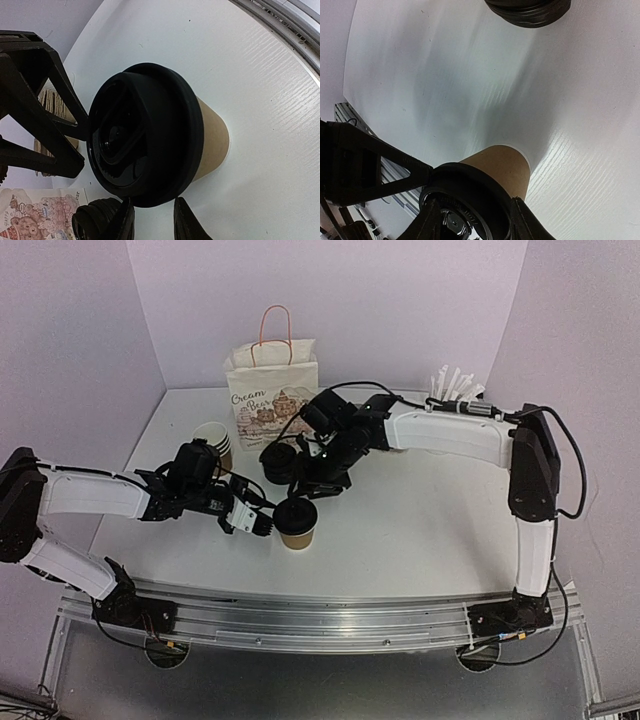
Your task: Pack the takeout coffee
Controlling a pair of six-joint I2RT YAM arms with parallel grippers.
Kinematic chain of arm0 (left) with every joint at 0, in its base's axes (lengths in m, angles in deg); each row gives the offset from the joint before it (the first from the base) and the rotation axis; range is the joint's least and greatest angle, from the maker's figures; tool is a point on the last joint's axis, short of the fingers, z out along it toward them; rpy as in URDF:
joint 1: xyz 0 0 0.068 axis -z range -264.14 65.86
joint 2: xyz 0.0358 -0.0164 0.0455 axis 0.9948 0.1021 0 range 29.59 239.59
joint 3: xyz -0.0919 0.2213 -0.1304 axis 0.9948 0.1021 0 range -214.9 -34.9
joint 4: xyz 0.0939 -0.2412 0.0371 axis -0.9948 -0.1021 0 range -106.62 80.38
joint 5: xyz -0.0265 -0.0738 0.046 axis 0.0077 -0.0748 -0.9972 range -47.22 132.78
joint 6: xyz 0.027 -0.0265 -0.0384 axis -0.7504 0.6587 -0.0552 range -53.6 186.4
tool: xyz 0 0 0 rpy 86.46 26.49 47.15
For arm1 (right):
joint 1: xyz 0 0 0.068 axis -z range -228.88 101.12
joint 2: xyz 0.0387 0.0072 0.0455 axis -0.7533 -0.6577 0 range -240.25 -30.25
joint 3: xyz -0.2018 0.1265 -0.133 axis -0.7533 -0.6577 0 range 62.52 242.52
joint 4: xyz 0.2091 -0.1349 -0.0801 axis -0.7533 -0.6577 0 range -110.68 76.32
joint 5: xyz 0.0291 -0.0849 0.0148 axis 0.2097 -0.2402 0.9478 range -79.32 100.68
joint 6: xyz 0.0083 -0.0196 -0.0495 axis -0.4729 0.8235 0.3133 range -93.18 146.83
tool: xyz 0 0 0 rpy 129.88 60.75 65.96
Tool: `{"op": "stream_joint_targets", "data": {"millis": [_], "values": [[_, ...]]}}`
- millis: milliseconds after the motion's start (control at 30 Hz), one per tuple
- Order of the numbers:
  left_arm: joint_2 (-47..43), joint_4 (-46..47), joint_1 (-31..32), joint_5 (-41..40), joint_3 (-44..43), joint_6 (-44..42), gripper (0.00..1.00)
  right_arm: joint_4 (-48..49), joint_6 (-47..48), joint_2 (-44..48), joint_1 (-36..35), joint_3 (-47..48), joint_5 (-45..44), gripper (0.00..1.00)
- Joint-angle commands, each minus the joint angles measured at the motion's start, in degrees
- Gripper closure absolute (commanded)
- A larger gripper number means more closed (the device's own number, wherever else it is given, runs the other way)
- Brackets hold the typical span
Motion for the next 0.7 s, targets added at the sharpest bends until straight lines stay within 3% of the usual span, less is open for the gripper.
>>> {"op": "stream_joint_targets", "data": {"millis": [0,300,433,567,667], "values": [[-1.9,1.4,0.0,-0.2,0.5,-0.1,0.69,-0.2,1.8,1.4,-0.4,0.3,-1.5,0.54],[-4.6,-0.9,0.0,0.1,0.5,0.3,0.65,-0.6,6.5,4.5,-0.7,1.5,-3.6,0.40],[-6.1,-2.1,0.0,0.0,0.3,3.0,0.61,-1.3,9.0,5.9,-1.3,1.4,-5.5,0.24],[-7.8,-3.6,0.0,0.6,1.1,5.0,0.56,-2.2,8.5,5.8,-2.0,0.7,-6.1,0.24],[-8.7,-3.6,0.0,1.2,1.1,6.9,0.56,-2.6,7.3,5.5,-2.6,0.5,-5.8,0.33]]}}
